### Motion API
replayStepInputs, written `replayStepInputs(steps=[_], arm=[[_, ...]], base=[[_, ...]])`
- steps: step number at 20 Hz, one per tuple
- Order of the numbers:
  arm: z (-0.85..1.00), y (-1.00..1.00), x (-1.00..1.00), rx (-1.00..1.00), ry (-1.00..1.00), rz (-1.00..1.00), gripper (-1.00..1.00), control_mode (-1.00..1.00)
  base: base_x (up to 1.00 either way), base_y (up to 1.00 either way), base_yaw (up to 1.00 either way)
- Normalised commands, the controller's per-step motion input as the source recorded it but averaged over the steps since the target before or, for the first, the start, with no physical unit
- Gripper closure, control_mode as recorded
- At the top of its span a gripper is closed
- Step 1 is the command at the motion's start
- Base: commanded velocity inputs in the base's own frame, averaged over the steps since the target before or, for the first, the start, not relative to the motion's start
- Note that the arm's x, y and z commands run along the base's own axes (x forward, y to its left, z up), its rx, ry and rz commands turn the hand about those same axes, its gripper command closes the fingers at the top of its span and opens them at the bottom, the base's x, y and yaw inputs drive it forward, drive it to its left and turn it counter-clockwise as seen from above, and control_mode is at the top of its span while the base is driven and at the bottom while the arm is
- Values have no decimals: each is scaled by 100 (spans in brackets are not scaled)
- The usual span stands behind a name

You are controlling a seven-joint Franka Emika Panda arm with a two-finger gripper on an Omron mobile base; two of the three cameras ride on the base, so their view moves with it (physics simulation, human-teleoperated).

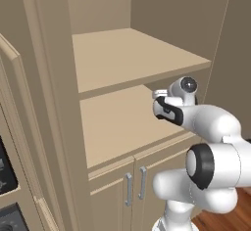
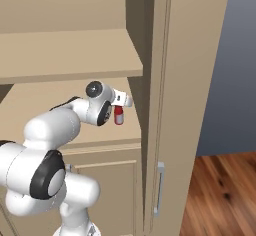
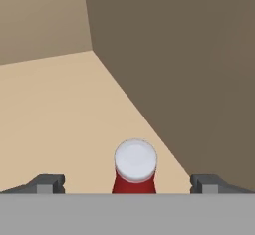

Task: Collect the paprika, ketchup, and shaker from the cabinet and place them next to the stove.

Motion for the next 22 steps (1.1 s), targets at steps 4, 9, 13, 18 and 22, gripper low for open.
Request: replayStepInputs(steps=[4,9,13,18,22], arm=[[0,0,8,0,0,0,-100,-100],[-5,0,3,0,0,0,-100,-100],[-8,0,3,0,0,0,-100,-100],[-7,0,3,0,0,0,-100,-100],[-4,0,6,0,0,0,-100,-100]], base=[[0,0,0],[0,0,0],[0,0,0],[0,0,0],[0,0,0]])
